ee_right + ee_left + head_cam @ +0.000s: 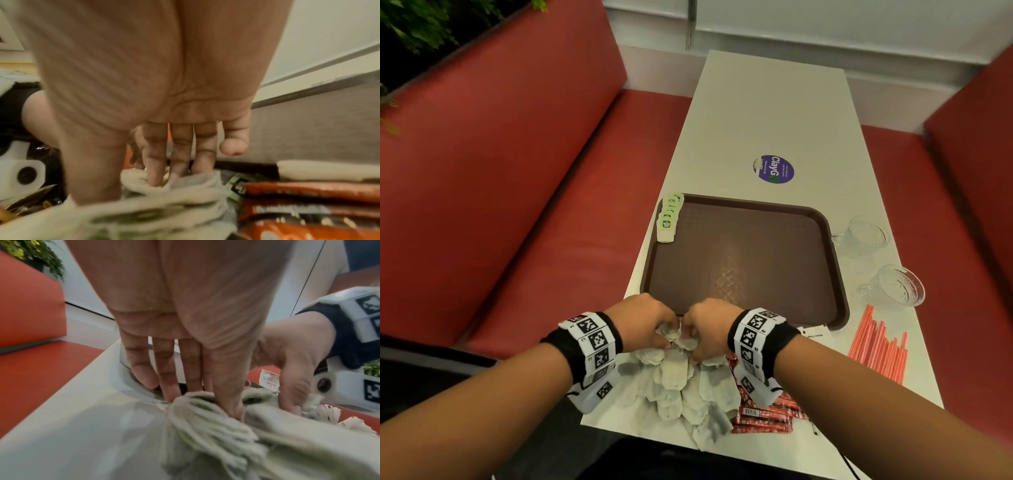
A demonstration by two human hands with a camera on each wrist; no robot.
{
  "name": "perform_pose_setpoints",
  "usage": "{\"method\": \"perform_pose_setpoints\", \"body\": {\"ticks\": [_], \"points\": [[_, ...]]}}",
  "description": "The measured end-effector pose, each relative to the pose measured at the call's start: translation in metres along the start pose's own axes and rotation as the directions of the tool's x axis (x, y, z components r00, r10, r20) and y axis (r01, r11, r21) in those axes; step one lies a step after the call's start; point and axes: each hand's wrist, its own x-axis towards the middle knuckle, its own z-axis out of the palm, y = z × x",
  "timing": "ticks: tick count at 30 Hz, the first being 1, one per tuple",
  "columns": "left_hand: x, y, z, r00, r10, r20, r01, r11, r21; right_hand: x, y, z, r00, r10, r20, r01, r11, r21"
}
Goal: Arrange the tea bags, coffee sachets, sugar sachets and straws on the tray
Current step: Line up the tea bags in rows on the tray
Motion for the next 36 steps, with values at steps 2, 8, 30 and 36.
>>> {"method": "perform_pose_setpoints", "body": {"ticks": [2,8,30,36], "points": [[-0.001,0.002,0.003,0.999,-0.014,-0.041,0.013,0.999,-0.032,0.001,-0.002,0.002,1.0,-0.005,-0.023,0.005,1.0,-0.007],[-0.001,0.004,-0.003,0.995,-0.046,-0.087,0.034,0.99,-0.14,-0.006,0.007,-0.004,0.989,-0.011,-0.147,0.024,0.996,0.087],[0.019,0.019,-0.044,0.883,-0.101,-0.459,-0.136,0.88,-0.455,0.0,0.036,-0.026,0.925,-0.011,-0.38,0.19,0.879,0.437],[0.026,-0.002,-0.036,0.842,-0.266,-0.469,-0.001,0.869,-0.495,0.009,0.041,-0.033,0.894,0.068,-0.443,0.183,0.847,0.499]]}}
